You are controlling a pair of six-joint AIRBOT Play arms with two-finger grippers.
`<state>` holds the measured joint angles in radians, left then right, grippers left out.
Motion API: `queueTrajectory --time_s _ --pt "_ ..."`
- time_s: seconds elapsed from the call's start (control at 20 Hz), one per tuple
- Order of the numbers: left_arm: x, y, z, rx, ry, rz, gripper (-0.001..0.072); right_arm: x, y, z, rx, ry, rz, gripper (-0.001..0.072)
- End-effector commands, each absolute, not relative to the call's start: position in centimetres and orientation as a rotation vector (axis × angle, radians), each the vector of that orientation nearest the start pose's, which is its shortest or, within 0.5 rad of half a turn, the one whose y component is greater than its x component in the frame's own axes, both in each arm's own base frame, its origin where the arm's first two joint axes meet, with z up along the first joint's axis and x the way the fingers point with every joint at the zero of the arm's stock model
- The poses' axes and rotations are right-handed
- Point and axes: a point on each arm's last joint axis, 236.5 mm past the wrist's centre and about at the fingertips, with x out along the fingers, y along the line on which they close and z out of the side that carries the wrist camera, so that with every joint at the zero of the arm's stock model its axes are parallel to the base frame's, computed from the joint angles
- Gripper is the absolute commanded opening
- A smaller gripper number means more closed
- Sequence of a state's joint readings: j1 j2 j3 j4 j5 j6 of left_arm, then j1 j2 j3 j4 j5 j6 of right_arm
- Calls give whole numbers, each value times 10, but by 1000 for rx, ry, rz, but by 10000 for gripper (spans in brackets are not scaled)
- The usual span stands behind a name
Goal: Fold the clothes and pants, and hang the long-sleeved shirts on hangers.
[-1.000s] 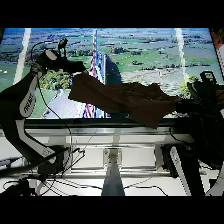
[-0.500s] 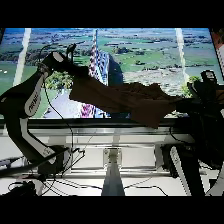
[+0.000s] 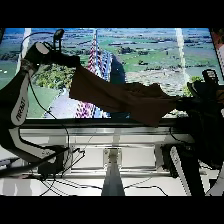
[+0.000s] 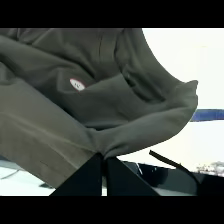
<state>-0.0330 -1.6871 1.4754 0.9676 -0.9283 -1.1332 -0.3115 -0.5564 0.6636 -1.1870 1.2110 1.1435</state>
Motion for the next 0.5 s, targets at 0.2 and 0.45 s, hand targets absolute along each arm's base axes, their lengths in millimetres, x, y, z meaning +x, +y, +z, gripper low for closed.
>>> queueTrajectory --time_s 0.2,0.45 --pt "523 -66 168 -147 600 -354 10 317 -5 171 117 544 113 11" --pt "465 -28 351 -94 142 -227 10 315 -14 354 16 96 49 11"
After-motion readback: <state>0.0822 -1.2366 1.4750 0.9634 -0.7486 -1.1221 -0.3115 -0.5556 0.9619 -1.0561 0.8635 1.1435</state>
